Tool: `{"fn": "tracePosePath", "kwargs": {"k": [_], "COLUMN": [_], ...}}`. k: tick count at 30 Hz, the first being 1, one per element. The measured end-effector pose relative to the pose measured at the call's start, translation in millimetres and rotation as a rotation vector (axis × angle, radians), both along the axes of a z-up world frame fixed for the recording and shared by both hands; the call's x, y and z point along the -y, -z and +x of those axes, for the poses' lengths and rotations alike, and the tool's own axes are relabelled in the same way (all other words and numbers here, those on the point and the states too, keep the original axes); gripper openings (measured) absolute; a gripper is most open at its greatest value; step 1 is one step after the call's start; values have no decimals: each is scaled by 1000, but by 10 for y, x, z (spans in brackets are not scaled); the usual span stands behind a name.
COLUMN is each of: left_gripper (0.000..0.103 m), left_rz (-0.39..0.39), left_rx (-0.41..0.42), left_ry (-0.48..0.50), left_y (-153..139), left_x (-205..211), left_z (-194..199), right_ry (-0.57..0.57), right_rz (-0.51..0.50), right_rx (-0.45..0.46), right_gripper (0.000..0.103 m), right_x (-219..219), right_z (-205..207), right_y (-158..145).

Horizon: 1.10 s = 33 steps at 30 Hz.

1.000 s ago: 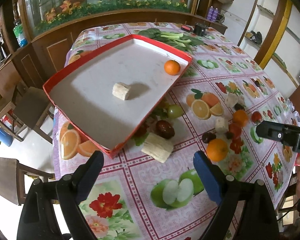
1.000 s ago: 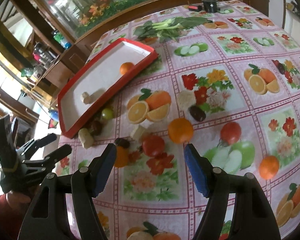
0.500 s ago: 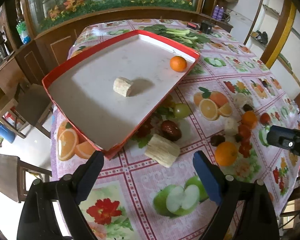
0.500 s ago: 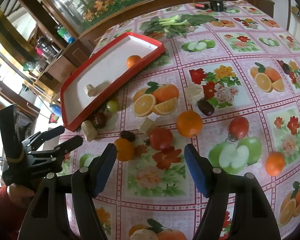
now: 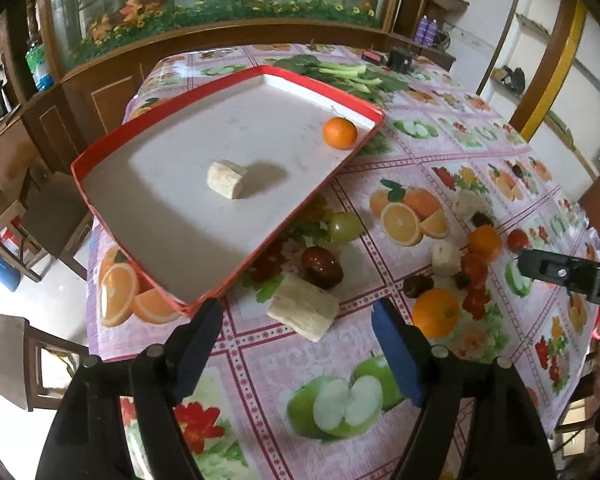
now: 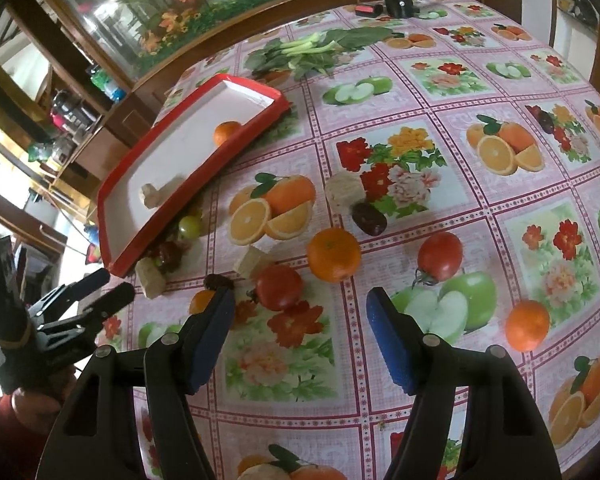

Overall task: Organize fruits
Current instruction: 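Grasp the larger cream block with the left tool, then grasp an orange with the right tool while the left tool holds the block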

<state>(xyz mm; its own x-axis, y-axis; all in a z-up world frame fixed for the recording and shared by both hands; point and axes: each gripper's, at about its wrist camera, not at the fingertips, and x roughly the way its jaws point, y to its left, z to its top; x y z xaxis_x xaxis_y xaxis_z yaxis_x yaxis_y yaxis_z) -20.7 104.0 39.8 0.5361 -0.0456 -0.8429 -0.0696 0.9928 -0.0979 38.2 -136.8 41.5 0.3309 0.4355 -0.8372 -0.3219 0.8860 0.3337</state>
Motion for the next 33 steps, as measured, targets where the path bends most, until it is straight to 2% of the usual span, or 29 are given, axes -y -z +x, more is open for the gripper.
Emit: {"fn": "tracePosePath", "kwargs": {"k": [5,7,10,16,21,25,33], "left_gripper": [67,53,41,41,41,41,42], "left_rz": [35,41,23,-3,-24,-48,-37], "left_rx": [-38,-66,-63,-69,-77,-86,-95], "left_ry": [31,30,22,36,46,62,71], "left_y": [148,229,233,221,219,220,241], "left_x": [58,33,-26,-21,5,4,32], "left_z": [134,192,179,83,-13,-99,-111], "right_ry": [-10,-20,-57,-157,-145,-185,-275], "right_rz": [-1,-3,1,2,7,24,-10], "right_rx": [-5,-17,-29,-28,-35,-57,-74], "right_gripper": [67,63,59,53,52,44,43], "right_x": [-2,-23,-104,-384,-427,-479,-843], "right_z": [-39,-60,-118,-253,-222,-221,-250], "right_y": [10,28,45,63,78,83,236]}}
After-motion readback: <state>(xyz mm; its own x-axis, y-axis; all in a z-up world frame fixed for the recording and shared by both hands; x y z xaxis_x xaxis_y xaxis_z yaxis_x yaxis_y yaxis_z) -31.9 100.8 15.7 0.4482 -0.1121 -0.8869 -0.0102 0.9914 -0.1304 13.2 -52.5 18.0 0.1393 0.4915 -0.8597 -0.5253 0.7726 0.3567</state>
